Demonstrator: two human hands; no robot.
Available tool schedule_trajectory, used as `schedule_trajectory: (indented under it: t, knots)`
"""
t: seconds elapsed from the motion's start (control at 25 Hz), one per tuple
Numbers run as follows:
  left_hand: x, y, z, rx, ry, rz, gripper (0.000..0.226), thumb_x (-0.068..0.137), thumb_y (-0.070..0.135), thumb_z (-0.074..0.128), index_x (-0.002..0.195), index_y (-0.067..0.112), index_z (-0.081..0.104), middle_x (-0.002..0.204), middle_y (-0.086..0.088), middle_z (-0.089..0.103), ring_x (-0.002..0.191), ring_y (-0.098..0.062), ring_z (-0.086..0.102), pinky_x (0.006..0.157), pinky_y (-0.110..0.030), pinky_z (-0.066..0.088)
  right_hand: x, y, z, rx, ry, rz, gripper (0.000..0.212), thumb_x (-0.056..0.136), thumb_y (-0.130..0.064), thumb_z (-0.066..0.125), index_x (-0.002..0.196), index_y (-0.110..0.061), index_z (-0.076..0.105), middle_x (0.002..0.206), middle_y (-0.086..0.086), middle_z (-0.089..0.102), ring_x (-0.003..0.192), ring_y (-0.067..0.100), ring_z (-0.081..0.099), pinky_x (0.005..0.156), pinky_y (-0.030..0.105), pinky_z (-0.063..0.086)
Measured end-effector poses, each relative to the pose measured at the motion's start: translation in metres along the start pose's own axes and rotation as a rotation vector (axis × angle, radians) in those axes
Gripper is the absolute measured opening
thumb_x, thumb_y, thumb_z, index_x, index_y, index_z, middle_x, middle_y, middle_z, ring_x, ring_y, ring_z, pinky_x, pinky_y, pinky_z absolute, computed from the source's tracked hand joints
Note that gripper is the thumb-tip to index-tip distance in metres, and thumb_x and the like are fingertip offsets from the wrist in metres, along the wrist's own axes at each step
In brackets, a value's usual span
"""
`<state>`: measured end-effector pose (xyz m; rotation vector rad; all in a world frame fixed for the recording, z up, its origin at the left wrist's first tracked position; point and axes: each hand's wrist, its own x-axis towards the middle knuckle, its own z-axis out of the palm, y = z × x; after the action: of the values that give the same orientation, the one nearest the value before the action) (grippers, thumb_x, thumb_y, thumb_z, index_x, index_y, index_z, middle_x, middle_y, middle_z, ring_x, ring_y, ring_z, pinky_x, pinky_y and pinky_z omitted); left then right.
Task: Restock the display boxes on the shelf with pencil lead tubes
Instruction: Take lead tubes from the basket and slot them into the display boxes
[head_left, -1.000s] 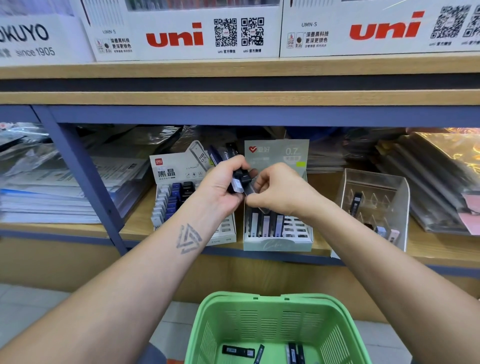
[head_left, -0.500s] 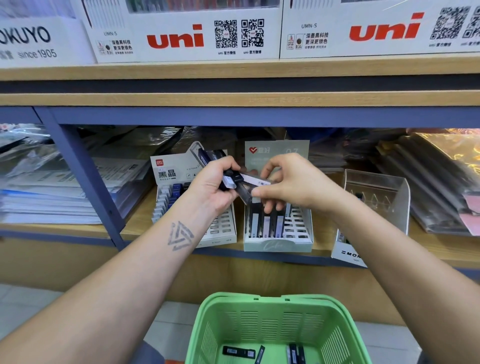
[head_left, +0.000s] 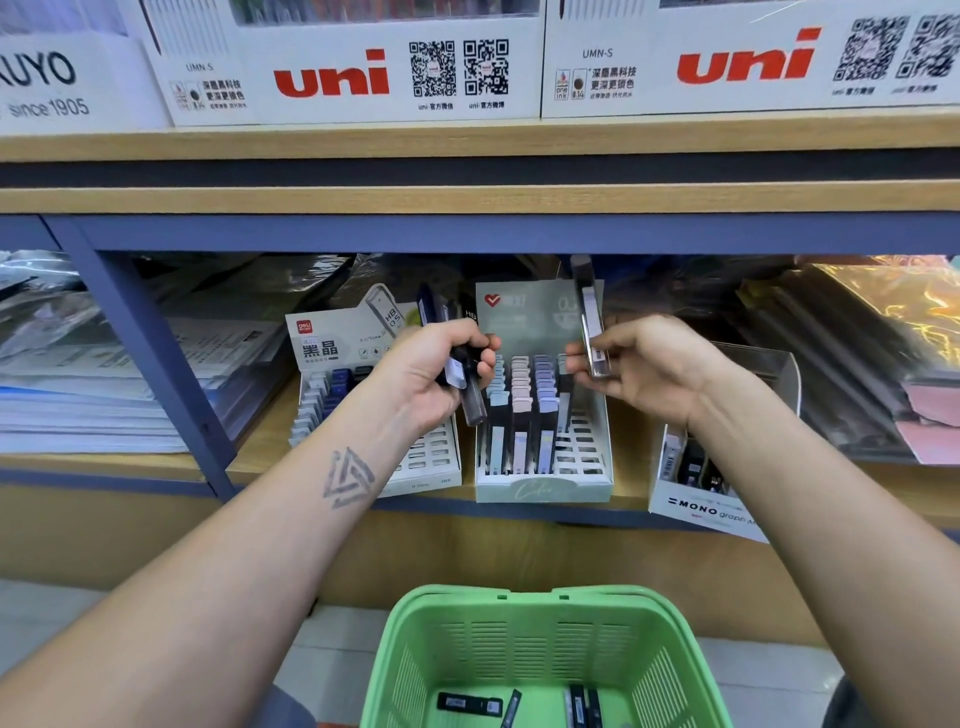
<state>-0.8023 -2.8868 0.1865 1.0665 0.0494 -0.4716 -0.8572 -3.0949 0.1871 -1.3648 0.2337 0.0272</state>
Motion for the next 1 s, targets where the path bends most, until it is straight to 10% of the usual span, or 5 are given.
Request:
schedule_trajectory:
  t: [0.28,0.56,1.0]
  knots:
    - [0.001,-0.001,-0.004,0.022,0.013,-0.010,0.012,0.090,-0.010,0.047,0.085,-0.005,0.056,0.076,-0.015,0.059,0.050,-0.013,0.053,0.041,-0.017,0.045,0.016,0.015,-0.016,-0.288,0.227,-0.226,0.004,0.084,-0.015,0.080,0.087,-0.015,0.077,0.095,0.007,0.077,0.101,0.028,0.070,0.097,0.045,0.051]
    - [-0.002,-0.001,-0.005,0.053,0.006,-0.014,0.012,0.087,-0.012,0.050,0.097,-0.007,0.056,0.072,-0.016,0.062,0.050,-0.014,0.055,0.042,-0.019,0.046,0.011,0.014,-0.014,-0.925,0.202,-0.388,0.071,0.088,-0.011,0.074,0.147,-0.031,0.040,0.087,0.004,0.066,0.077,0.023,0.070,0.072,0.038,0.059]
    - [-0.006,-0.006,0.001,0.169,0.004,0.035,0.007,0.084,-0.015,0.054,0.088,-0.012,0.059,0.072,-0.019,0.064,0.052,-0.016,0.056,0.046,-0.020,0.048,0.026,0.025,-0.024,-1.082,0.340,-0.603,0.021,0.098,-0.020,0.063,0.118,-0.017,0.068,0.102,0.001,0.068,0.092,0.017,0.061,0.080,0.027,0.046]
